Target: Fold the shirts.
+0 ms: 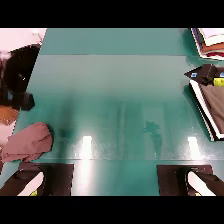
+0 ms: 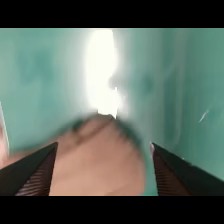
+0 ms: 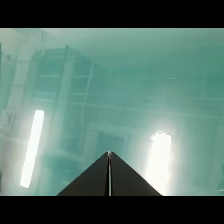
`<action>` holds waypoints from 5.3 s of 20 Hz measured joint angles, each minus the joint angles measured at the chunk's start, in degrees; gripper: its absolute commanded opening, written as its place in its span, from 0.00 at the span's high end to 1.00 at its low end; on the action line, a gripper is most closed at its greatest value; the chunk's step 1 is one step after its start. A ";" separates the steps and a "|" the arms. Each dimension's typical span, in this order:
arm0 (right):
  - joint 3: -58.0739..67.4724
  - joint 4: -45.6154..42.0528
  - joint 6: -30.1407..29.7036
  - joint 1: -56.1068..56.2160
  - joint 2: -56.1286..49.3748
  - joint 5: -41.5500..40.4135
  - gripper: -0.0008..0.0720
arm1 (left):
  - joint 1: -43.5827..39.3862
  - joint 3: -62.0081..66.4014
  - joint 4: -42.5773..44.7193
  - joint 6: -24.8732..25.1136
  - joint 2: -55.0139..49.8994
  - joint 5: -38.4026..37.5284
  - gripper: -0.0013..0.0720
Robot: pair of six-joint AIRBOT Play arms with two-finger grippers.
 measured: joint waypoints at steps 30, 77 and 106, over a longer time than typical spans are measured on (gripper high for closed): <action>27.12 0.48 0.00 0.00 -4.31 1.22 0.97 | -23.02 35.41 -8.87 -1.68 -6.40 6.93 0.95; -15.21 5.60 -1.27 19.56 -17.75 -2.86 0.37 | -12.39 42.93 -11.45 -0.17 -43.43 5.90 0.95; 28.28 -11.10 2.69 11.93 -3.74 2.86 0.97 | -12.28 46.90 -16.72 0.20 -2.64 8.41 0.95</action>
